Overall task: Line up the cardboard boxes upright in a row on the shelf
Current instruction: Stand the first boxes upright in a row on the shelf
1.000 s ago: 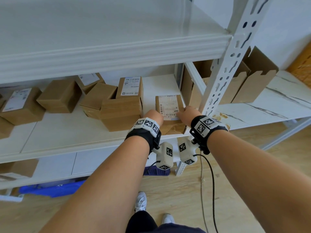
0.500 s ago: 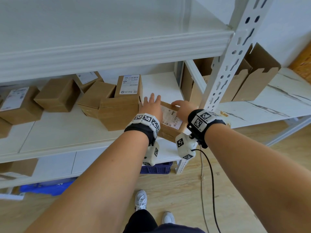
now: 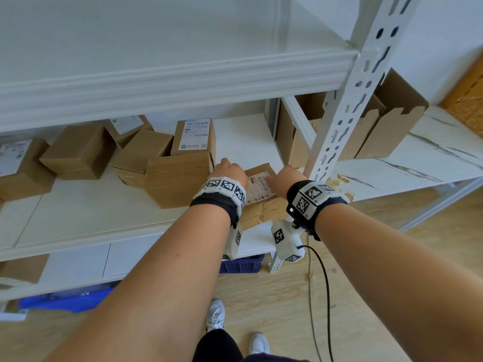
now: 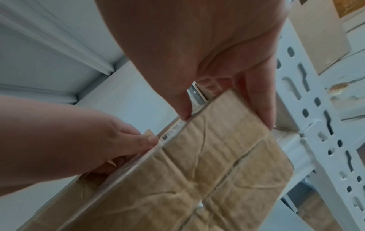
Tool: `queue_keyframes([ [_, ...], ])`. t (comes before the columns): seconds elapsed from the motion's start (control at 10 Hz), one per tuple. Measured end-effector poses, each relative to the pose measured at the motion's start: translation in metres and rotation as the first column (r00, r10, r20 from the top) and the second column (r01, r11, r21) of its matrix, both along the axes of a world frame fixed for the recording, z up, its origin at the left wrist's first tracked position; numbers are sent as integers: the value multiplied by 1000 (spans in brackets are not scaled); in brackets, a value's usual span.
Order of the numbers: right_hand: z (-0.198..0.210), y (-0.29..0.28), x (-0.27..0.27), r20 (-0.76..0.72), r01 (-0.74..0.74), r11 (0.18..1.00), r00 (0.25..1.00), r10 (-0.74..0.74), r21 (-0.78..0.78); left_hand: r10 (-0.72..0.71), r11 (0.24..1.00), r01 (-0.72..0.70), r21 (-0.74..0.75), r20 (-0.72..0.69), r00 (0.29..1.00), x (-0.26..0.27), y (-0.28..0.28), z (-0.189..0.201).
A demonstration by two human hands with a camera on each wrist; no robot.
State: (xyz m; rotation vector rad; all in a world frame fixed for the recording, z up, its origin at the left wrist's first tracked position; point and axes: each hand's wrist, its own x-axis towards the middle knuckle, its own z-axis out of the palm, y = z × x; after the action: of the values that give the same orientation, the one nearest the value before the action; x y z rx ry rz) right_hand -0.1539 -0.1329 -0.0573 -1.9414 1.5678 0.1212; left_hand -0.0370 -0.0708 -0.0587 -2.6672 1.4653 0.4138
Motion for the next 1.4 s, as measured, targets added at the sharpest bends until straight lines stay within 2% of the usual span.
queue_keyframes([
  [0.2,3,3,-3,-30,-34,999,999,34,-10,-126,982,111,153,91,988,1,0,1],
  [0.3,6,5,-3,-55,-111,993,992,109,-30,-61,986,51,156,58,996,-2,-2,7],
  [0.5,1,8,2,95,-75,995,993,69,66,80,988,-67,136,-98,992,-3,-2,7],
  [0.6,6,5,-1,157,-31,999,987,27,24,183,982,-189,1,-253,950,8,-9,-2],
  [0.7,17,2,-5,241,32,997,970,-13,-74,201,939,-271,-212,-299,933,2,-8,14],
  [0.8,27,3,-10,342,81,978,940,-10,-192,192,895,-300,-331,-321,927,-6,-5,26],
  [1.0,16,14,-23,267,49,985,964,-2,-168,180,927,-278,-252,-351,919,-11,10,11],
  [1.1,8,21,-24,264,85,986,964,-45,-143,190,901,-330,-281,-430,883,-15,18,10],
  [1.2,0,25,-24,229,100,986,971,-68,-132,76,869,-296,-397,-483,872,-18,25,14],
  [1.3,-5,30,-26,211,144,985,970,-121,-99,-33,898,-155,-413,-415,909,-21,29,17],
  [1.4,-7,35,-32,118,112,990,988,-102,-89,-54,899,-130,-418,-402,914,-25,31,13],
])
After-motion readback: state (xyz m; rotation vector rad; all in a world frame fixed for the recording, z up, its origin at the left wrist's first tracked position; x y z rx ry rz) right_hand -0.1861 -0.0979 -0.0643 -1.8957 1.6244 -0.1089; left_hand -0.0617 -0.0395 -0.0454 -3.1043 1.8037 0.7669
